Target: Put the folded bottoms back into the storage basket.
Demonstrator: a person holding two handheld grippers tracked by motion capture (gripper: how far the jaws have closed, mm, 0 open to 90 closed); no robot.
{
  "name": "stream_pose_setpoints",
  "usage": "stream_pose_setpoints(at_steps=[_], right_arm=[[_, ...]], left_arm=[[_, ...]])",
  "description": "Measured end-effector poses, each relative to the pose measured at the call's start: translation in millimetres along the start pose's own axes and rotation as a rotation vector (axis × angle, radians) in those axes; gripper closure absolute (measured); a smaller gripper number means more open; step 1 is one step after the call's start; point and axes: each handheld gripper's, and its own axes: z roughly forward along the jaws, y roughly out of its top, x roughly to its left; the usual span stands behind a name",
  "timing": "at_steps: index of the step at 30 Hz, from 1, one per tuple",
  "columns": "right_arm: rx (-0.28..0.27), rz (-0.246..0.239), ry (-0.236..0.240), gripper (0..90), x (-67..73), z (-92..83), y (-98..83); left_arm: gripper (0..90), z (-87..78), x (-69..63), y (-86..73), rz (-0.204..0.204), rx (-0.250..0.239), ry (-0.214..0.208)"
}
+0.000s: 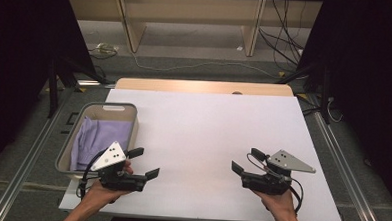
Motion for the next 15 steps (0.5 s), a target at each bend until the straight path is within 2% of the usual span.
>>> stream_pose_setpoints(at_steps=[10, 15], right_arm=[[-0.008, 0.001, -0.006, 18.9, -0.7, -1.4, 0.3], [-0.011, 0.001, -0.005, 18.9, -0.8, -1.6, 0.7]], left_arm=[[12.7, 2.0, -0.3, 0.3, -0.009, -0.006, -0.001], [12.5, -0.5, 1.5, 2.0, -0.017, -0.03, 0.001]])
